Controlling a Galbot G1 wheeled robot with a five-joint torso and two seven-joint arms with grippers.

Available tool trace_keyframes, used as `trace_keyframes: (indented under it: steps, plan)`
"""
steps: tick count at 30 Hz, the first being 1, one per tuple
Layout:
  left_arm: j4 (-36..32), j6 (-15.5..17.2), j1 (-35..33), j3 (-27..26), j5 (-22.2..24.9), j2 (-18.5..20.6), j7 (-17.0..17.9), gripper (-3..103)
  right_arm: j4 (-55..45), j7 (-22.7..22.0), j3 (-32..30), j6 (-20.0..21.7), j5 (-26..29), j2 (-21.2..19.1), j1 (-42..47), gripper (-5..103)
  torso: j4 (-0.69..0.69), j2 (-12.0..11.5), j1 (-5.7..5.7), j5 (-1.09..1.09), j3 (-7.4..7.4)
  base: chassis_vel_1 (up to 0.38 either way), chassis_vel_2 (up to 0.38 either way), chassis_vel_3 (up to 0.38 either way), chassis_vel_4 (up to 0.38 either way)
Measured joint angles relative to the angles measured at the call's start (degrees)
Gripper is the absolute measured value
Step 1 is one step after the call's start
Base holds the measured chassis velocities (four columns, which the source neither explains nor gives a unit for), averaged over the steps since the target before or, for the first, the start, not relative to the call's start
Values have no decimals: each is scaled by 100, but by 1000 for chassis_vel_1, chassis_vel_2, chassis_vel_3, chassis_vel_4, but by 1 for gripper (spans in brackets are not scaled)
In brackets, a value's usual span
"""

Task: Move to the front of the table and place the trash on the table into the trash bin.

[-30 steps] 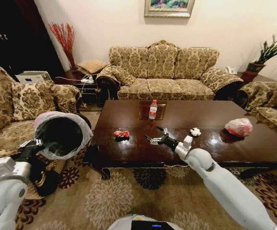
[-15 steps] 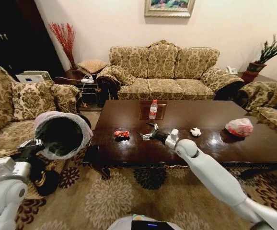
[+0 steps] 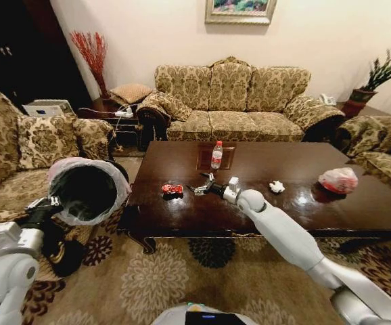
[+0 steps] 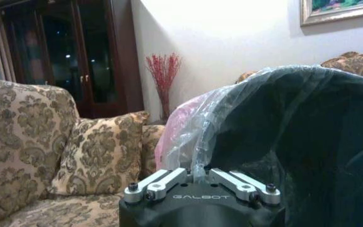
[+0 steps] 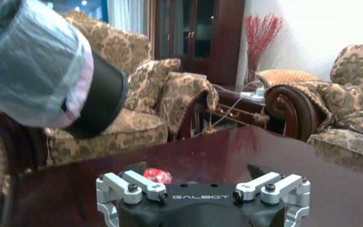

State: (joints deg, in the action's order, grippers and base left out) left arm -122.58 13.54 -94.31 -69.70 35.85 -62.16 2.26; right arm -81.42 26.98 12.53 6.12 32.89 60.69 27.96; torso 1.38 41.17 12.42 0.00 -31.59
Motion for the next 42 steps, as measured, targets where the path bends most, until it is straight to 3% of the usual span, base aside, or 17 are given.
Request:
trace_keyframes:
  steps: [5,10,19,40,42]
  plan:
    - [0,0,0,-1,0,0,2,0,552,227,148,-146,-185,249,-250,100,7,-1,3,1,-1,0,0,0,0]
    - [0,0,0,-1,0,0,2,0,675,258,181,-190,-219,310,-303,100,2,0,0,-1,0,0,0,0,0]
    - [0,0,0,-1,0,0,5,0,1842,393,416,-641,-638,1180,-766,100,6,-1,2,0,-1,0,0,0,0]
    - [0,0,0,-1,0,0,1,0,2225,538,546,-752,-1147,1487,-729,101,4,-1,1,0,-1,0,0,0,0]
    - [1,0,0,-1,0,0,1,0,2256,546,545,-752,-1208,1500,-723,93,4,-1,1,0,0,0,0,0,0]
